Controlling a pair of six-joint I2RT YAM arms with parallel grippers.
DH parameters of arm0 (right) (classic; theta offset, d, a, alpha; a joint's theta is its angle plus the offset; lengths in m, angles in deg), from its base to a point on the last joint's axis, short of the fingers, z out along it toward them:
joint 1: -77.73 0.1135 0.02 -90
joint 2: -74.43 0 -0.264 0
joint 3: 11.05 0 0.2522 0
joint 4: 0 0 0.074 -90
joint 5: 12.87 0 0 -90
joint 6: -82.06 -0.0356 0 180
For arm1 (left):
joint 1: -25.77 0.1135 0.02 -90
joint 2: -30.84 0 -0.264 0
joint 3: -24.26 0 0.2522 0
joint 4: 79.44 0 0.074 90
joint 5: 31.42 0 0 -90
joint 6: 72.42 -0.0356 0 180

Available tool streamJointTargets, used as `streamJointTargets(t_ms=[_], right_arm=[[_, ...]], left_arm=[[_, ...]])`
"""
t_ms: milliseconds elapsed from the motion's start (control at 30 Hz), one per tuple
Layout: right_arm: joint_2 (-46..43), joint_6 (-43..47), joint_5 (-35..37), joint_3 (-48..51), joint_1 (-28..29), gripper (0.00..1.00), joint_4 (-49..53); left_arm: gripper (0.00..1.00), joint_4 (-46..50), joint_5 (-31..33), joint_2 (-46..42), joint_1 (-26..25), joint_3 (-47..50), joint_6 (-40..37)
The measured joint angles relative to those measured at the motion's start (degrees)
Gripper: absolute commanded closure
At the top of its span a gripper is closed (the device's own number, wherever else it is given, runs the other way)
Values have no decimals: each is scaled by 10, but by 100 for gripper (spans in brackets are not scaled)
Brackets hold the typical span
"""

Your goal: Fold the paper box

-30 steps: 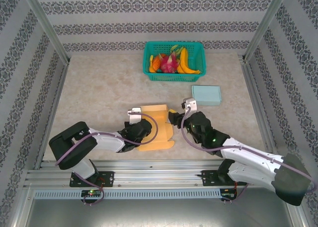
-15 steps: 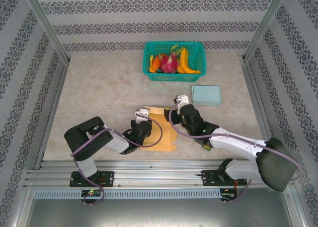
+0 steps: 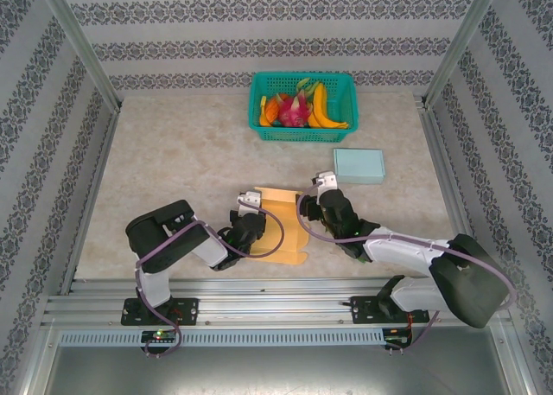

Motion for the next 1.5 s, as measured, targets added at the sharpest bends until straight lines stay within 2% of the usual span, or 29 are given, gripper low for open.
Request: streamJointTargets(t_ms=[200,500,667,900,1067,1500], right_arm=[[-6,0,1,10,0,35,-17],[-75,-24,-30,13,-1,35,34],[-66,-39,-50,11,-9,36,43],[-11,-57,-59,-3,-16,44,25],[3,-66,-59,-5,-16,46,7],[15,-77,-41,-5,-5,46,-11]], left_arm=[[100,-18,1,9,0,0,-6],[100,-29,0,14,0,0,-12],[100,-35,-1,17,0,0,-15],[100,-38,-5,19,0,0,-18],[90,-34,-5,18,2,0,-18],[69,87,-35,-66,3,-10,2]])
